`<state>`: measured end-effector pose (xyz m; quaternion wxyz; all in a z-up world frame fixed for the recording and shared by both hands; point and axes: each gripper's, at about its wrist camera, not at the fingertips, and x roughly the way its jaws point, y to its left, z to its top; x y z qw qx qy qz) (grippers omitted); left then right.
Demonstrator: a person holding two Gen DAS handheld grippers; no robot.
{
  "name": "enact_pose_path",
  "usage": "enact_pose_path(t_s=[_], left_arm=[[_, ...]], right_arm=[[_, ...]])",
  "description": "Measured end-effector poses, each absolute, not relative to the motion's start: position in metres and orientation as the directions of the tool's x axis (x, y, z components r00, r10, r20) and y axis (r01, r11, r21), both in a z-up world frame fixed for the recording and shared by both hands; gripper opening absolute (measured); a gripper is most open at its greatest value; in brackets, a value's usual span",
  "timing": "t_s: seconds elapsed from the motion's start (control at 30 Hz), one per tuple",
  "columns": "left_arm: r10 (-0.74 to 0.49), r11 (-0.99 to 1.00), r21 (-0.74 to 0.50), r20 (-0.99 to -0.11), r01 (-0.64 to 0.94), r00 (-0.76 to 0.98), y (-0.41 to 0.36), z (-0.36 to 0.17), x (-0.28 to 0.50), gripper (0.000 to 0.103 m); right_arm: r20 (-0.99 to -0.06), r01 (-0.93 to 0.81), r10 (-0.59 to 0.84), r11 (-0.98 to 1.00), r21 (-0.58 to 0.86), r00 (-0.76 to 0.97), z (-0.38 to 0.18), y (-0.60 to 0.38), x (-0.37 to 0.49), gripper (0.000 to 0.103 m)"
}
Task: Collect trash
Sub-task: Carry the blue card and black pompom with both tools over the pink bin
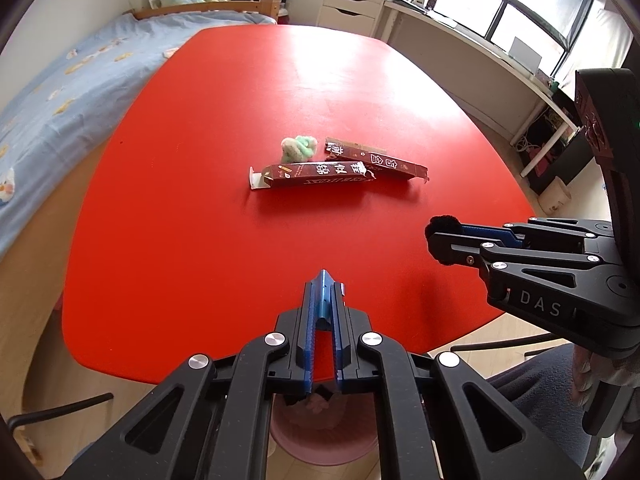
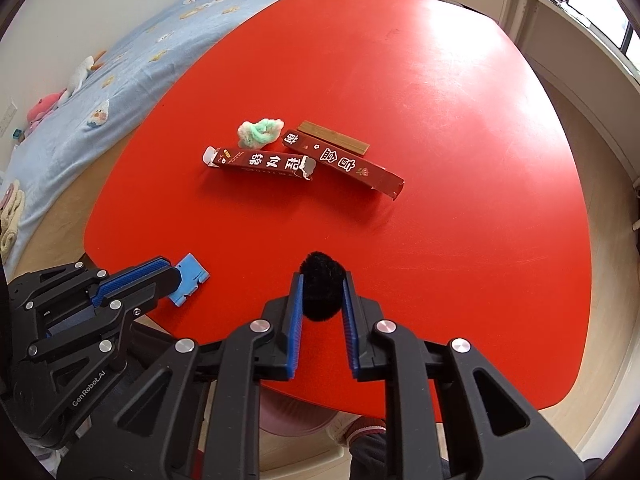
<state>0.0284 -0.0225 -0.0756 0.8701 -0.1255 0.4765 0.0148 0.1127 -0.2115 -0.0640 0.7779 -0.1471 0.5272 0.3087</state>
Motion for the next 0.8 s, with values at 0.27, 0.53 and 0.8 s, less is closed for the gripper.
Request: enact_pose_path(t_s=[0.27, 0.53, 0.8], left_arm=[[-0.107, 0.970, -0.207, -0.830, -0.124, 0.548, -0.023, -0.073, 0.032, 0.006], [-0.111, 0.970, -0.212, -0.824, -0.120, 0.556, -0.020, -0.069, 0.030, 0.006], [-0.119, 0.971, -0.214, -0.815, -0.103, 0.567, -0.021, -0.056, 0.028, 0.006]], right_arm=[[-0.906, -0.625, 0.332, 0.774, 0.103, 0.261, -0.061, -0.217, 0.115, 0.018], [-0.899, -0.624, 0.350, 0.773, 0.117, 0.264, -0.055, -0.222, 0.113, 0.018], [-0.889, -0.630, 0.370, 0.766, 0.127, 0.272, -0.045, -0.227, 0.107, 0.018]])
